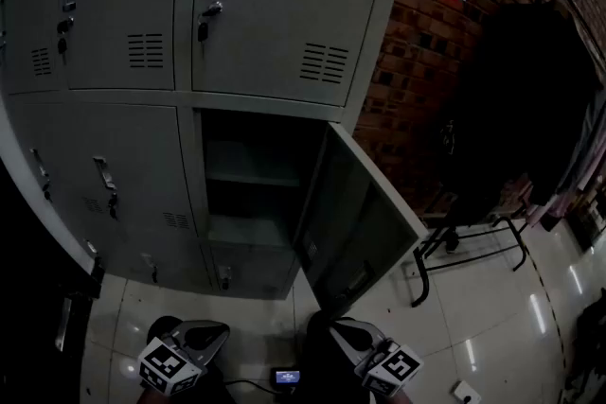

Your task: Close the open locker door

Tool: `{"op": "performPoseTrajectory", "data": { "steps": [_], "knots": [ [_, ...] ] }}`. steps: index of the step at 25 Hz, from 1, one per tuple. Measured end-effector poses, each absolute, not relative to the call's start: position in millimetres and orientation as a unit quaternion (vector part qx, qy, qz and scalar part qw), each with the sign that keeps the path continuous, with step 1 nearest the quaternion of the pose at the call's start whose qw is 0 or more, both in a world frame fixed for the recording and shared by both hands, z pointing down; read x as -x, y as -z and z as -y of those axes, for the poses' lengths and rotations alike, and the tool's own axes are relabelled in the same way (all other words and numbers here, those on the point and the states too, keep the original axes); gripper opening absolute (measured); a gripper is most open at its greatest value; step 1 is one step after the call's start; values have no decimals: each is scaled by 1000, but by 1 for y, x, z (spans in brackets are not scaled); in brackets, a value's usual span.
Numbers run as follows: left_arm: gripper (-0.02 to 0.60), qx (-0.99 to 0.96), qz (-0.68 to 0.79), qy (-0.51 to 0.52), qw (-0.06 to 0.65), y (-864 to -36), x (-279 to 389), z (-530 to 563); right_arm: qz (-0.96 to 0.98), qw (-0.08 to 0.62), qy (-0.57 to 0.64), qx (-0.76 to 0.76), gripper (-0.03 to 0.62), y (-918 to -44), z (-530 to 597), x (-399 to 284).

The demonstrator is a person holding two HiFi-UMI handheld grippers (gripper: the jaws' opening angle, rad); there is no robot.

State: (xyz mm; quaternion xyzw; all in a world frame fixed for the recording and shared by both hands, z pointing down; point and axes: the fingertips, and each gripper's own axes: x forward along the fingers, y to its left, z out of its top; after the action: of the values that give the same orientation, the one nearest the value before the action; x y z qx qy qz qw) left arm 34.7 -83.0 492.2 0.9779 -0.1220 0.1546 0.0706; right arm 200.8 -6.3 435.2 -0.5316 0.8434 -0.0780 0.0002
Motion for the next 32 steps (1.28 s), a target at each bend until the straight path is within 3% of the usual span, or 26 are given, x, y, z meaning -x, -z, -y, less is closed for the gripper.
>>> {"op": "performPoseTrajectory", "data": {
  "steps": [3,8,13,18,24,32],
  "knots": [
    [12,-978,119,-156,67,-486,-36,90,-836,4,50,546,13,-423,5,-221],
    [12,-979,116,-156,58,-486,-35,99,-827,14,27,561,134,-406,8,-266],
    [12,-979,120,-154,64,-489,-34,97,-864,55,15,501,240,-369,30,-269],
    [12,-979,119,-154,65,-487,-35,96,-891,30,15,454,244,-369,45,-255],
    [12,-979,120,-153,63,-487,-34,97,-897,21,-1,442,152,-368,52,-233],
    [12,-980,119,-148,61,-484,-34,96,-899,23,-31,436,141,-366,74,-174]
  ]
}}
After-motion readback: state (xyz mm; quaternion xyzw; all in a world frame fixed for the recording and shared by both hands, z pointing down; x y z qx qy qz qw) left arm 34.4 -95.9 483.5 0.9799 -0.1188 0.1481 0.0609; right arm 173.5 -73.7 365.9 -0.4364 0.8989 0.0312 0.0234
